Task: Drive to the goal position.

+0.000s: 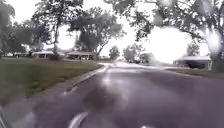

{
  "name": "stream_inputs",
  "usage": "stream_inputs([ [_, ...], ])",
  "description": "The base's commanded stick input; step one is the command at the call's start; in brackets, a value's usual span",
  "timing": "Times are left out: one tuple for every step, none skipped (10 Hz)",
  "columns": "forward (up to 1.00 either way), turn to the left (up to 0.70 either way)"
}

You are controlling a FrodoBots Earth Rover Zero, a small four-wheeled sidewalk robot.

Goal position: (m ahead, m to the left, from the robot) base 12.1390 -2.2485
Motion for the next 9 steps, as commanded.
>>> stream_inputs([
  [0.50, 0.00],
  [0.50, 0.00],
  [0.50, 0.00],
  [0.50, 0.00],
  [0.50, 0.00],
  [0.50, 0.00],
  [0.50, 0.00],
  [0.50, 0.00],
  [0.50, 0.00],
])
